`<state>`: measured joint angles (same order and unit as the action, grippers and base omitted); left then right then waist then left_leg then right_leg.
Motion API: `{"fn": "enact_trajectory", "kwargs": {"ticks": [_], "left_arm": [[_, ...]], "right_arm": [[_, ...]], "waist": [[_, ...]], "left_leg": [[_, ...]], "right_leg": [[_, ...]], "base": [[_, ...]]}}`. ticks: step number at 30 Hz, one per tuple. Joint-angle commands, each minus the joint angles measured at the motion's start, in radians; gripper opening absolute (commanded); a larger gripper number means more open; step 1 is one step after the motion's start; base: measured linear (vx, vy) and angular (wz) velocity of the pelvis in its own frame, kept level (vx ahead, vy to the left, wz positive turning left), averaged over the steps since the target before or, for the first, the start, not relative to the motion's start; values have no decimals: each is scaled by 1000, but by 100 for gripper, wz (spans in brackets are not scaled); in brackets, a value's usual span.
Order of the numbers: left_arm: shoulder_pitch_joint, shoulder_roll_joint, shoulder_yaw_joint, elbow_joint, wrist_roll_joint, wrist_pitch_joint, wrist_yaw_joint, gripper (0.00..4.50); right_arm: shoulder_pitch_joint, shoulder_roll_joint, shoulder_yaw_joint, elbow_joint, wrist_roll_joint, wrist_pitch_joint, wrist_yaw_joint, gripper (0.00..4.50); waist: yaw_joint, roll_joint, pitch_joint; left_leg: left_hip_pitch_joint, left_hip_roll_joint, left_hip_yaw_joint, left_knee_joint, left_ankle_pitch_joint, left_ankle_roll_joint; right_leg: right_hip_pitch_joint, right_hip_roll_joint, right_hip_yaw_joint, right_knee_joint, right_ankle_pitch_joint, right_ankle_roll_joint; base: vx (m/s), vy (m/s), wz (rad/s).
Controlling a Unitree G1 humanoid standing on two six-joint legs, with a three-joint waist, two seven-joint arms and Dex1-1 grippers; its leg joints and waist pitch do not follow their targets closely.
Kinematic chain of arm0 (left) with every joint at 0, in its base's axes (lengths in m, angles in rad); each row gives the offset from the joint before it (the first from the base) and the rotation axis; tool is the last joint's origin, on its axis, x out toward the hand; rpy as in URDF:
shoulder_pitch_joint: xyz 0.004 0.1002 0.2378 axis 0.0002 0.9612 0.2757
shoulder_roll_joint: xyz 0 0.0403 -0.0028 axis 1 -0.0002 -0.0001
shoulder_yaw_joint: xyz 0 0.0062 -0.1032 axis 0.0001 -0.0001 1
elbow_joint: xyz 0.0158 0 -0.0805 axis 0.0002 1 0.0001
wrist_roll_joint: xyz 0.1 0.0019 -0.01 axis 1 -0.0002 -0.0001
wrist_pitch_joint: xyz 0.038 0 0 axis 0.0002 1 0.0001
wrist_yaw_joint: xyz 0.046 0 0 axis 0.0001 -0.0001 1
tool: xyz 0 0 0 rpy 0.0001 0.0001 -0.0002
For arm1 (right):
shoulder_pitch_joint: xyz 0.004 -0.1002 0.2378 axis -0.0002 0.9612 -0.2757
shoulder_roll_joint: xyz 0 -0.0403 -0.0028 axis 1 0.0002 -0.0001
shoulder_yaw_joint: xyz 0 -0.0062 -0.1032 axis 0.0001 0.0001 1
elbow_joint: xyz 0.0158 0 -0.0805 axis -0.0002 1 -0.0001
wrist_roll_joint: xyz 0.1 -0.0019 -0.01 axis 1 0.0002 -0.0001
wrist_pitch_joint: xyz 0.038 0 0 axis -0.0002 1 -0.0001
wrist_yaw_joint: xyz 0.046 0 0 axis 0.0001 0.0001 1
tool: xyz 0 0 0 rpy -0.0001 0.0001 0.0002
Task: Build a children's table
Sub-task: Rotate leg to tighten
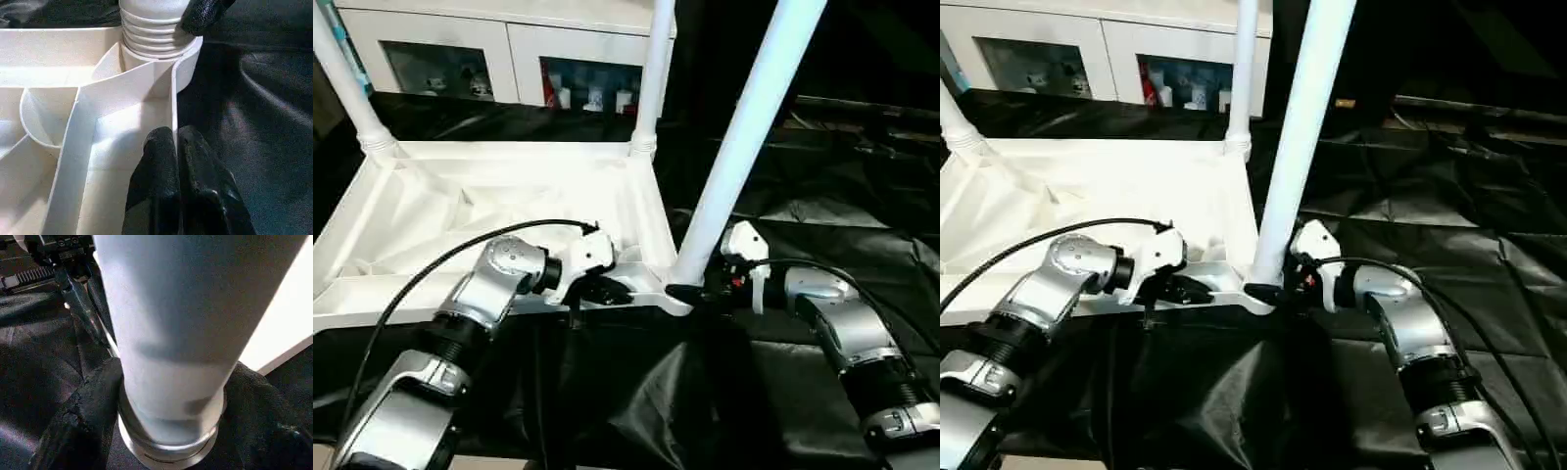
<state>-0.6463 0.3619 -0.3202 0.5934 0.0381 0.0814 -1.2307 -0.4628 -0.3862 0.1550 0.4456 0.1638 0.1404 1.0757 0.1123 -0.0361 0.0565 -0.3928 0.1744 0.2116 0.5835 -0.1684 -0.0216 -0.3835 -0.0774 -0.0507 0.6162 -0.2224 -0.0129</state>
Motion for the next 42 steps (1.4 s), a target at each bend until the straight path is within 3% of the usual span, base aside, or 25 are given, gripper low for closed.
{"fn": "enact_trajectory", "kwargs": {"ticks": [1,10,13,14,16,18,20,22,23,24,27,28,30,32,33,34,38,42], "left_arm": [[-11,-14,-8,-38,-7,-6,-2,0],[-10,-15,-5,-39,-9,3,7,0],[-22,-34,8,-24,4,47,74,0],[-48,-60,30,12,17,90,163,0],[-66,-80,47,38,25,116,230,0],[-87,-103,67,66,30,147,303,0],[-108,-130,84,101,36,175,380,0],[-123,-156,87,130,49,193,448,0],[-132,-176,88,147,59,204,496,0],[-140,-194,88,161,67,214,535,0],[-155,-233,88,175,78,232,586,0],[-158,-241,87,177,79,230,594,0],[-158,-242,85,178,80,223,596,0],[-160,-245,77,185,85,168,609,0],[-161,-244,74,187,86,158,610,0],[-158,-240,70,186,86,146,601,0],[-131,-212,46,163,87,76,504,0],[-106,-181,32,145,77,41,421,0]], "right_arm": [[8,6,35,15,-12,1,14,274],[17,14,31,17,-12,13,11,273],[18,41,9,46,-19,20,-68,272],[1,83,-22,109,-36,20,-190,272],[-13,114,-44,149,-40,23,-268,272],[-31,152,-70,195,-40,28,-356,272],[-63,210,-108,266,-34,28,-484,272],[-99,262,-133,331,-31,23,-589,272],[-125,294,-145,372,-27,18,-643,272],[-147,319,-154,403,-24,15,-682,272],[-186,355,-149,454,-41,15,-725,272],[-195,360,-146,468,-51,11,-731,272],[-196,361,-147,472,-53,8,-731,272],[-202,367,-145,477,-45,-7,-679,272],[-204,368,-142,477,-43,-13,-658,328],[-203,366,-138,471,-43,-17,-638,342],[-202,333,-110,442,-58,-55,-544,378],[-170,275,-71,351,-56,-48,-413,378]], "waist": [[-2,14,-71],[-2,14,-72],[-4,14,-71],[-8,14,-68],[-17,14,-60],[-23,15,-59],[-29,16,-59],[-32,17,-61],[-37,18,-62],[-37,14,-62],[-39,18,-60],[-41,5,-61],[-38,13,-63],[-38,12,-64],[-38,11,-63],[-37,12,-63],[-36,11,-61],[-35,12,-66]], "left_leg": [[38,72,-34,-62,-147,33],[37,71,-35,-59,-146,34],[38,71,-34,-60,-158,28],[38,71,-35,-63,-179,18],[44,68,-39,-70,-271,-33],[47,67,-43,-72,-314,-60],[47,68,-45,-73,-326,-68],[41,67,-47,-76,-308,-63],[42,66,-45,-75,-311,-63],[46,66,-45,-75,-316,-65],[45,65,-44,-74,-319,-62],[42,66,-42,-75,-309,-54],[39,66,-43,-75,-284,-42],[39,66,-42,-75,-276,-34],[39,65,-42,-74,-276,-30],[39,65,-41,-74,-282,-28],[38,66,-42,-75,-293,-22],[35,68,-40,-72,-234,-1]], "right_leg": [[39,-82,42,-50,74,-269],[40,-81,42,-48,78,-271],[37,-82,43,-49,63,-274],[35,-84,44,-54,27,-272],[29,-88,47,-70,-140,-257],[26,-90,49,-78,-224,-233],[25,-89,50,-82,-247,-220],[26,-88,50,-80,-226,-205],[21,-87,51,-80,-223,-208],[22,-85,50,-82,-220,-209],[22,-86,50,-84,-221,-208],[23,-83,50,-84,-205,-205],[25,-84,50,-79,-170,-205],[27,-83,49,-78,-147,-207],[26,-83,49,-79,-144,-208],[26,-83,50,-80,-150,-206],[28,-86,50,-84,-180,-202],[32,-83,50,-72,-80,-219]], "base": [[0,0,0],[0,0,0],[0,0,0],[0,0,0],[0,0,0],[0,0,0],[0,0,0],[0,0,0],[0,0,0],[0,0,0],[0,0,0],[0,0,0],[0,0,0],[0,0,0],[0,0,0],[0,0,0],[0,0,0],[0,0,0]]}}
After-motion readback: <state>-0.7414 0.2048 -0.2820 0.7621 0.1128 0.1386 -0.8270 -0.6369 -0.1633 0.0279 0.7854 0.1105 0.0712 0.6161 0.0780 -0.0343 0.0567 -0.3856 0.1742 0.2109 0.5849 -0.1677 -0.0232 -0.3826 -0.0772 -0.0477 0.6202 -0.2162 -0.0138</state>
